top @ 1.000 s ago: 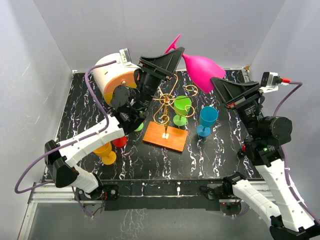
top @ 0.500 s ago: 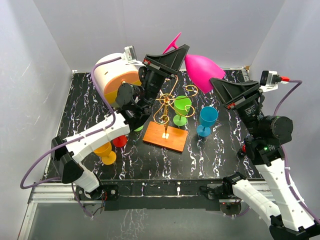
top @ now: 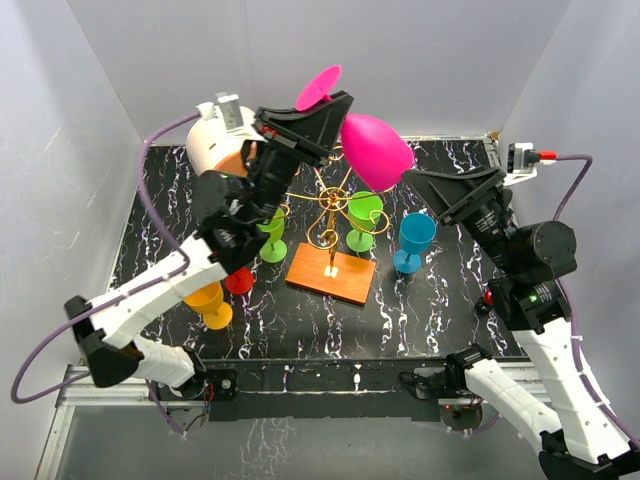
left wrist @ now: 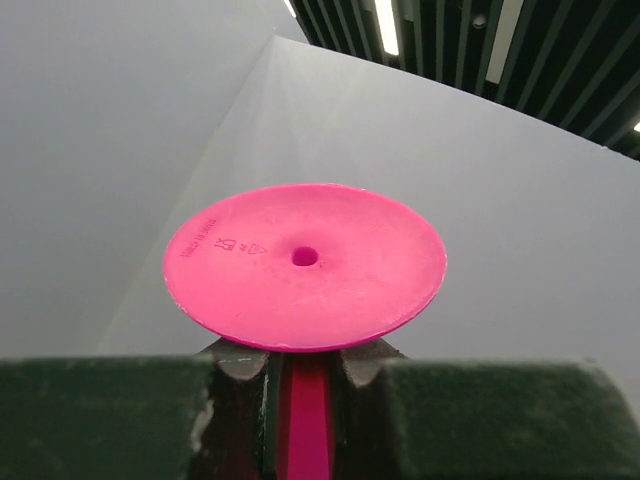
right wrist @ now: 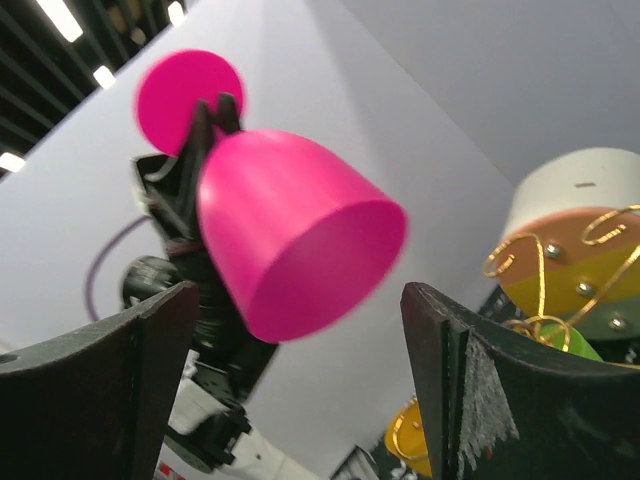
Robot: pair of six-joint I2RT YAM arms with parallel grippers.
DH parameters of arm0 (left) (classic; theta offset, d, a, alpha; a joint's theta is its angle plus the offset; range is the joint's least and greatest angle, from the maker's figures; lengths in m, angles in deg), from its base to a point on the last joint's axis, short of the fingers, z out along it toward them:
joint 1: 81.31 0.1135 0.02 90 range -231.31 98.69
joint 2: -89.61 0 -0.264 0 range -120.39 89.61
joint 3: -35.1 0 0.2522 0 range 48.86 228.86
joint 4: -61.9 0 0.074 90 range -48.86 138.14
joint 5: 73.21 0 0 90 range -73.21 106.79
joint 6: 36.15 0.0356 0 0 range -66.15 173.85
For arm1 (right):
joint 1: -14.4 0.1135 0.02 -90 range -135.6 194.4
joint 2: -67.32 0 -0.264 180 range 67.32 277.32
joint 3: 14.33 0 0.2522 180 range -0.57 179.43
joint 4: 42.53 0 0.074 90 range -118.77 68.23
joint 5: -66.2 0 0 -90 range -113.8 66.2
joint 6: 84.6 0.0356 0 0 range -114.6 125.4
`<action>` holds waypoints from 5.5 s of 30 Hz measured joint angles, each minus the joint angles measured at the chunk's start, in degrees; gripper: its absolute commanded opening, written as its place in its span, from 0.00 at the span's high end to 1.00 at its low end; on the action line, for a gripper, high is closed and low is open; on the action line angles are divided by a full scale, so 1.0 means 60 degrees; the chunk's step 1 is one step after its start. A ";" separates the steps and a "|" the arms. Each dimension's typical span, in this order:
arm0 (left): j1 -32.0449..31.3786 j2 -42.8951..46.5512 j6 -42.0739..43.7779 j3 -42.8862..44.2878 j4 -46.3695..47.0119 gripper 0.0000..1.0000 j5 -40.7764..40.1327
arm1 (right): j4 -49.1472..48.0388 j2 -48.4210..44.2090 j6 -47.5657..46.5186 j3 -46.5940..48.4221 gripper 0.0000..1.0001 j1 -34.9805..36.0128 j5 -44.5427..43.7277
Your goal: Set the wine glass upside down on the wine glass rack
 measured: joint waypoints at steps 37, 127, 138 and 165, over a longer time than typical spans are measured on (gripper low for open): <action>0.0000 0.5610 0.4696 -0.1158 -1.0520 1.00 0.0018 | 0.2769 0.3242 -0.4874 0.2962 0.21 0.1796 0.2845; 0.0018 0.8521 0.2437 -0.3927 -1.1362 0.40 0.0976 | 0.3410 0.4896 0.0412 0.3563 1.00 0.8007 -0.5078; 0.0022 1.0331 -0.0783 -0.4554 -1.1424 0.36 0.0229 | 0.3118 0.4772 0.0423 0.2820 1.00 0.8007 -0.5122; 0.0022 0.8852 -0.6430 -0.4736 -1.1489 0.87 -0.0987 | 0.2874 0.4575 0.0095 0.2342 1.00 0.8003 -0.4484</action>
